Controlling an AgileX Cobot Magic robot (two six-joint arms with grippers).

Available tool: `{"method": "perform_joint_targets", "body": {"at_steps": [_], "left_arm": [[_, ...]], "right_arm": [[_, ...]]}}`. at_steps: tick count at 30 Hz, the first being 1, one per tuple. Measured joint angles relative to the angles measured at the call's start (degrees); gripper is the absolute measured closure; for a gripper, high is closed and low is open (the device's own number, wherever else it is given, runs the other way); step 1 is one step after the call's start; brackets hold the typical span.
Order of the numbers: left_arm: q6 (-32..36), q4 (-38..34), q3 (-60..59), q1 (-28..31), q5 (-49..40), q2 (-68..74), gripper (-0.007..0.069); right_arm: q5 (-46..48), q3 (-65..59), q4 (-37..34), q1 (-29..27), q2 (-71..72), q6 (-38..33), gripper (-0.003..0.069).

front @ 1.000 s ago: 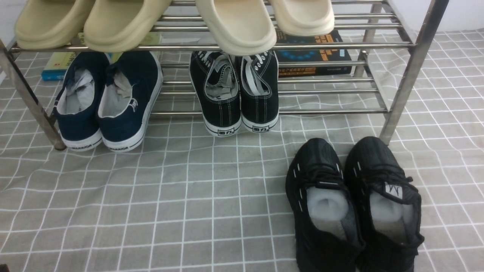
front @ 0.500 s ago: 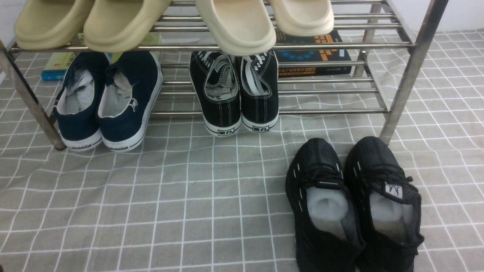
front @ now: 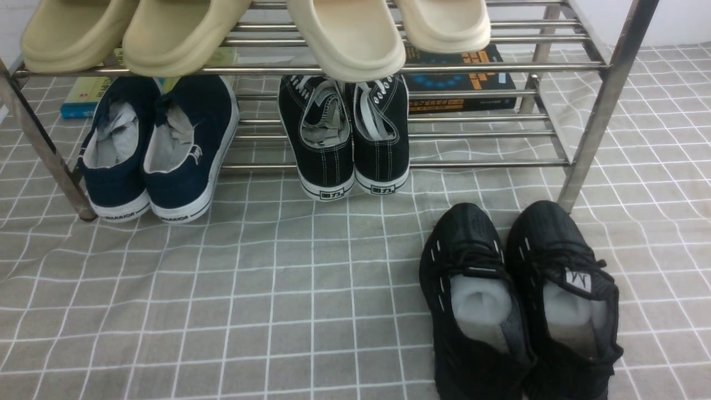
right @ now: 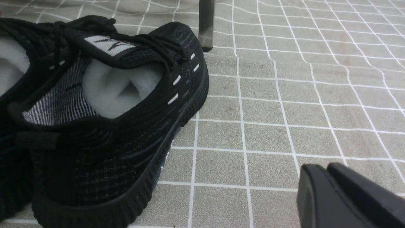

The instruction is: Take the shoes off the shelf with your hand from the grey coffee tablecloth.

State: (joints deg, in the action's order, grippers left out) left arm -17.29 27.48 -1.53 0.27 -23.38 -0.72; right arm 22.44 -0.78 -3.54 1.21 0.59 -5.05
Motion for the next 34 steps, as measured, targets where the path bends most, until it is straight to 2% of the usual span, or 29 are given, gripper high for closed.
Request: {"method": "perform_joint_targets", "body": {"at_steps": [34], "left_arm": [[0.0, 1.6, 0.0, 0.0, -0.3, 0.0, 0.0384]], "right_arm": [[0.0, 0.0, 0.0, 0.0, 0.0, 0.0, 0.0557]]}}
